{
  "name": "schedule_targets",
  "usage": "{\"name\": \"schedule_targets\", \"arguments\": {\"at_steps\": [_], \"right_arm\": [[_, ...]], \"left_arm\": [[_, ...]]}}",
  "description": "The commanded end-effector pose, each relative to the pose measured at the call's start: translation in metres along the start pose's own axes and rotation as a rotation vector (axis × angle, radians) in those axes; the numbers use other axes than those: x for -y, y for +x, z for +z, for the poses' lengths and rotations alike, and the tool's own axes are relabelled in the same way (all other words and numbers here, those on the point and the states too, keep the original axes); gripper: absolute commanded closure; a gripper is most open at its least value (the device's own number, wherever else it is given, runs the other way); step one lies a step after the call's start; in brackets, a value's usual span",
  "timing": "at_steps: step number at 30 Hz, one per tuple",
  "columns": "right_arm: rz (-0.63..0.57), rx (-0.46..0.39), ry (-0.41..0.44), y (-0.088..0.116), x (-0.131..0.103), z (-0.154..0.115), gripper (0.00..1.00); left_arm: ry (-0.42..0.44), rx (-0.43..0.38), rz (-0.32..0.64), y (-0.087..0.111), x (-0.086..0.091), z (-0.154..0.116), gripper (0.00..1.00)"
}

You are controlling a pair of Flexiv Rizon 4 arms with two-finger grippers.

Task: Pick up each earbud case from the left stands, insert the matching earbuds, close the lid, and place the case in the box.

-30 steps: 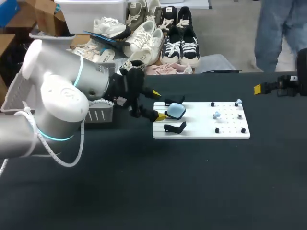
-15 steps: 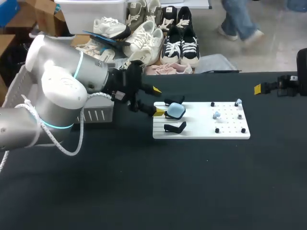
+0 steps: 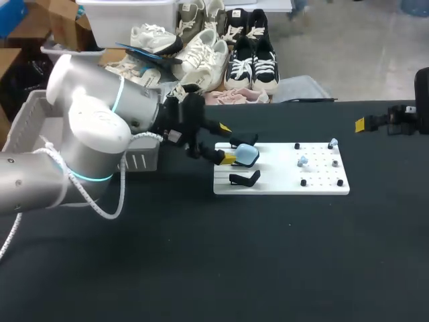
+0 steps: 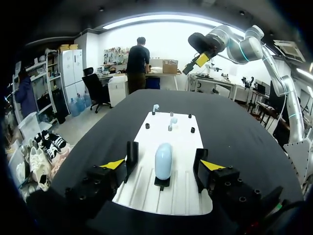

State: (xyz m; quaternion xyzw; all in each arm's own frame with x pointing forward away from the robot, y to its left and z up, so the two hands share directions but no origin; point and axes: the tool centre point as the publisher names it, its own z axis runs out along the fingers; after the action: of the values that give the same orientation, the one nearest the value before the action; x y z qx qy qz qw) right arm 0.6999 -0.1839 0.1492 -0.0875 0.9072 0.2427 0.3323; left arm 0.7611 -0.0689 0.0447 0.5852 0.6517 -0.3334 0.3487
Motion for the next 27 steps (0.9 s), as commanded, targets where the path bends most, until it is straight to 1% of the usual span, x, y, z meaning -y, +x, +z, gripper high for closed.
{"name": "schedule_targets", "arguments": {"at_steps": [1,7,12,17,27], "right_arm": [[-0.001,-0.002,-0.004,0.0,0.001,0.0,0.0],[-0.001,-0.002,-0.004,0.0,0.001,0.0,0.0],[-0.001,-0.002,-0.004,0.0,0.001,0.0,0.0],[-0.001,-0.002,-0.004,0.0,0.001,0.0,0.0],[-0.001,-0.002,-0.004,0.0,0.001,0.0,0.0]], "left_arm": [[-0.022,0.0,0.001,0.002,0.001,0.012,0.0],[-0.015,-0.007,-0.002,0.005,0.002,0.02,0.0],[-0.014,-0.021,-0.008,0.009,-0.001,0.027,0.0],[-0.012,-0.025,-0.013,0.01,-0.002,0.029,0.0],[-0.017,-0.027,-0.003,0.01,0.001,0.031,0.0]]}}
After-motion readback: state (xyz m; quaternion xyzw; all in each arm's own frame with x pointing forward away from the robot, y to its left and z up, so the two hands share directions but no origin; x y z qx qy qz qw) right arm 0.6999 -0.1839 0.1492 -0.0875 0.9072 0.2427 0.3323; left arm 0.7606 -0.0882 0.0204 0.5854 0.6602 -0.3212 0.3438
